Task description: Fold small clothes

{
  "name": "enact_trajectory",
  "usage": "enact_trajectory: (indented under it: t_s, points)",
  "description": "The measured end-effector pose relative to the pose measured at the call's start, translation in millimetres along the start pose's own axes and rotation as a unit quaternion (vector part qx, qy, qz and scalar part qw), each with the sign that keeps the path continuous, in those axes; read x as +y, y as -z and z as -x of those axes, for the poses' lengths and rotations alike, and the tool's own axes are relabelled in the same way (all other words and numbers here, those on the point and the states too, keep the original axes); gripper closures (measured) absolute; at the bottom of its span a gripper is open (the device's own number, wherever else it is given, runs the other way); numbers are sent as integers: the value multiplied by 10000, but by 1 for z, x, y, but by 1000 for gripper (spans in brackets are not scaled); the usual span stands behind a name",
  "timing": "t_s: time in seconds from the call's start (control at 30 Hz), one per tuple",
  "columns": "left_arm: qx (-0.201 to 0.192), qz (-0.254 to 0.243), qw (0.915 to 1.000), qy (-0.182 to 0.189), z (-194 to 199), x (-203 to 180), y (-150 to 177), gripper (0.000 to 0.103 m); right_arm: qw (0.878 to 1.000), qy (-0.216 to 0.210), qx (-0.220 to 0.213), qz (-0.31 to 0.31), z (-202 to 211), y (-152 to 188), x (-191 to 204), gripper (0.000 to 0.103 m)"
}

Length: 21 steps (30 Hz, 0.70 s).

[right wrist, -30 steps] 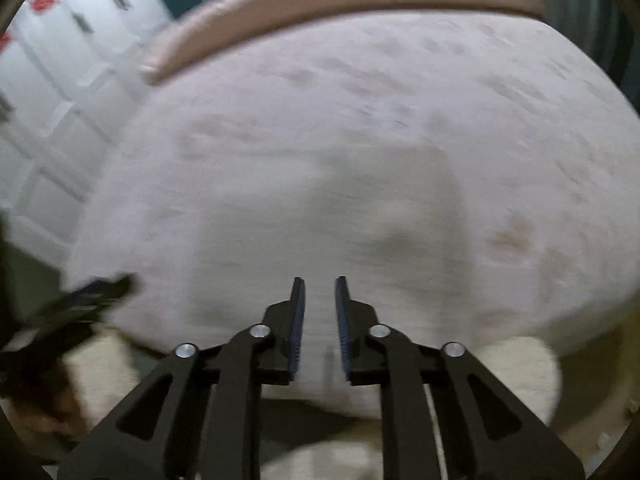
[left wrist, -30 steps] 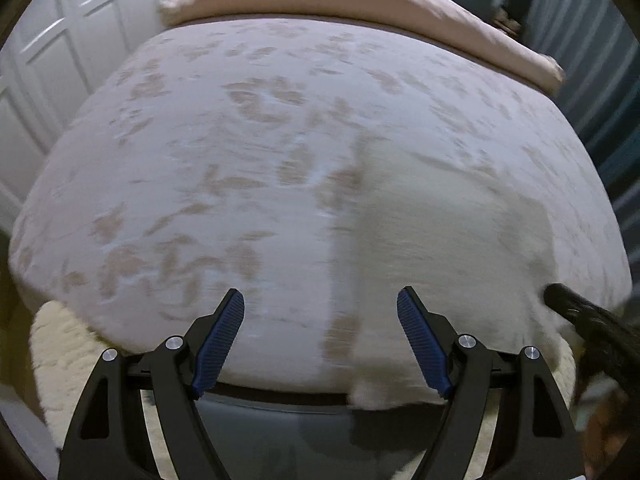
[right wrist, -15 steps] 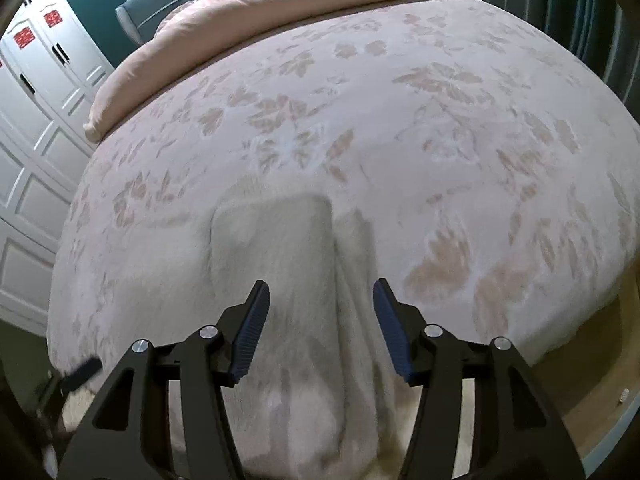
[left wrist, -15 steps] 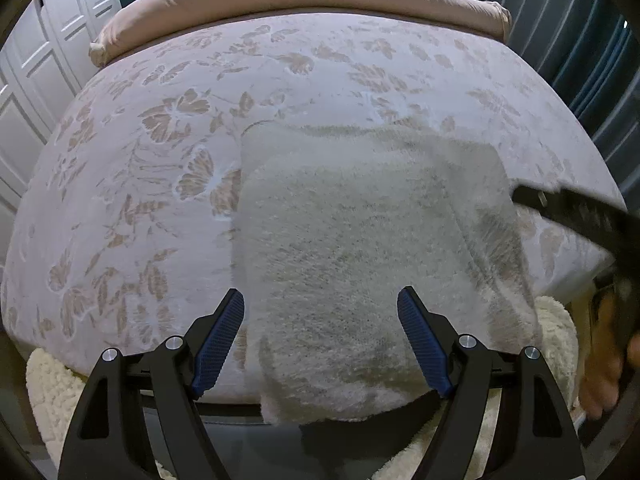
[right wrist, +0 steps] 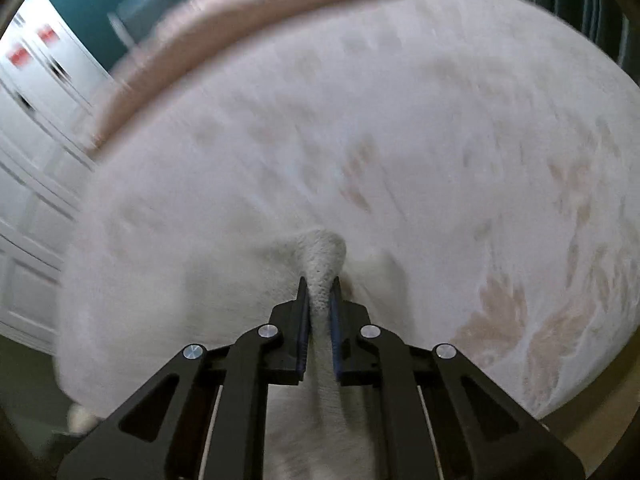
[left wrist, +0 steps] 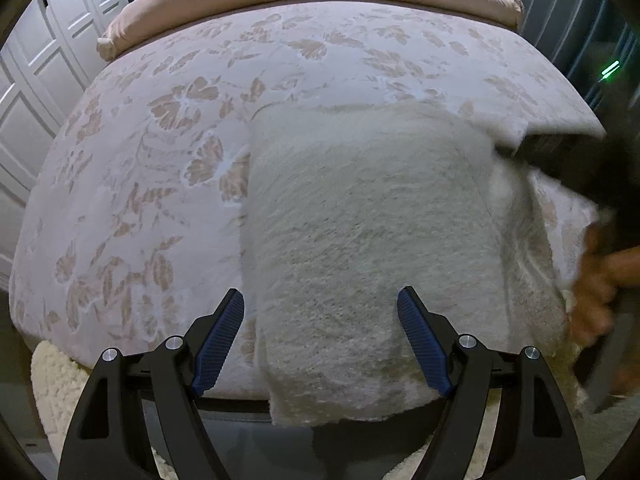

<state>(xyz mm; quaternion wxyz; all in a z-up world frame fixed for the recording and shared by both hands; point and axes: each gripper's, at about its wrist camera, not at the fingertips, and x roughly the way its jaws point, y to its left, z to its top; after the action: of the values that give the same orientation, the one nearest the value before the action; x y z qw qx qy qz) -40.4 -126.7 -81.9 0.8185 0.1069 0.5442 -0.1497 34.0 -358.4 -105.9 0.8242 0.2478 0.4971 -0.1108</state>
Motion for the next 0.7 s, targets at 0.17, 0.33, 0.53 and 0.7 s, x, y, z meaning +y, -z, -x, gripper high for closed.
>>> enact_trajectory:
  t_s: [0.17,0.33,0.53,0.7]
  points:
    - [58,41,10000,-46,-4,4,2,24,9997,-181,-177,-63,29,-1,-1,85]
    - [111,184,9997,67,-3,9,4,22,9993,-235,-300,-21,85,39,-11,77]
    - [157,148,9997,81,-7,6,12,22,9993,43,272,238,75,104,-18,75]
    - [152,123,9998,42,-7,1,14,22,9992,233,327,0,64,101,-26,54]
